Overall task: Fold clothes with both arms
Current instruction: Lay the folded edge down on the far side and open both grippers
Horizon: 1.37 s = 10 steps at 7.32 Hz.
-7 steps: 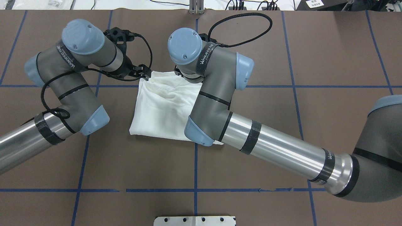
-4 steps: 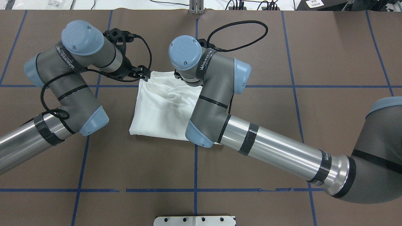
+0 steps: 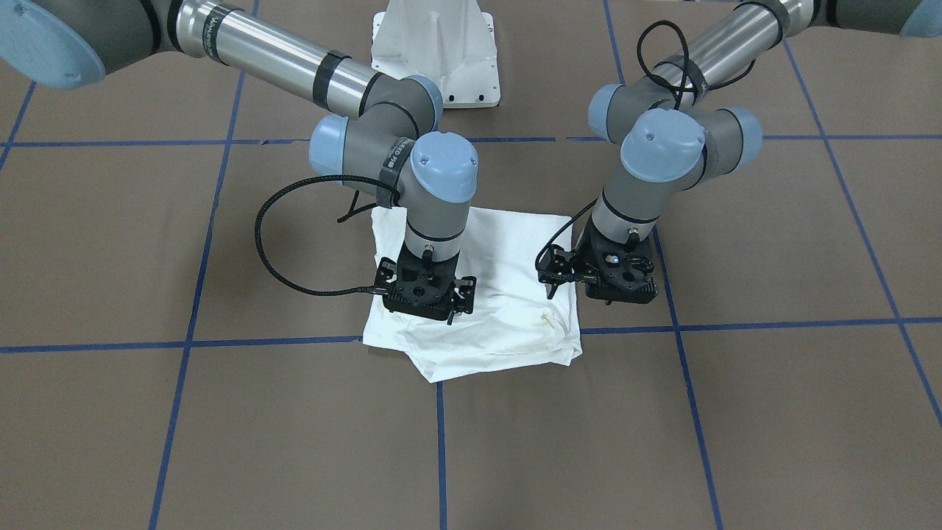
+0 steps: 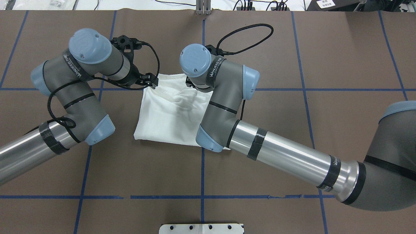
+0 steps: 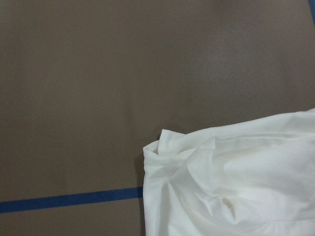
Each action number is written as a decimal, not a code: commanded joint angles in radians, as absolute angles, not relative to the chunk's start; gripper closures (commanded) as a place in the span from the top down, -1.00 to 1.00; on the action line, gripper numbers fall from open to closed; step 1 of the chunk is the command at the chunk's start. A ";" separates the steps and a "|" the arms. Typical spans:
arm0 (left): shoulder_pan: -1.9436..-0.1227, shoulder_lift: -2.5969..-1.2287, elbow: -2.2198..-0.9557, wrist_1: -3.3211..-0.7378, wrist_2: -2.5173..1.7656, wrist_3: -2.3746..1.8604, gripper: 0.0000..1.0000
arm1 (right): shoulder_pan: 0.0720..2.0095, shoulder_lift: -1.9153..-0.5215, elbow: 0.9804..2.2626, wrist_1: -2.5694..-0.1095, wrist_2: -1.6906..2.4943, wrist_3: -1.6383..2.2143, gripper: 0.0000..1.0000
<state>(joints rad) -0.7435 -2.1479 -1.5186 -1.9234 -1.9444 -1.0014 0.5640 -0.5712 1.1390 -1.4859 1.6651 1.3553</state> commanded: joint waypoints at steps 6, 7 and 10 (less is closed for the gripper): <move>-0.681 -2.236 -1.337 -1.927 -1.859 -1.047 1.00 | 0.701 -0.548 1.206 -1.581 1.784 1.201 1.00; -0.708 -2.287 -1.268 -1.933 -1.858 -1.066 1.00 | 0.701 -0.552 1.209 -1.582 1.784 1.201 1.00; -0.808 -2.354 -1.135 -2.026 -1.858 -1.062 1.00 | 0.701 -0.557 1.216 -1.582 1.784 1.201 1.00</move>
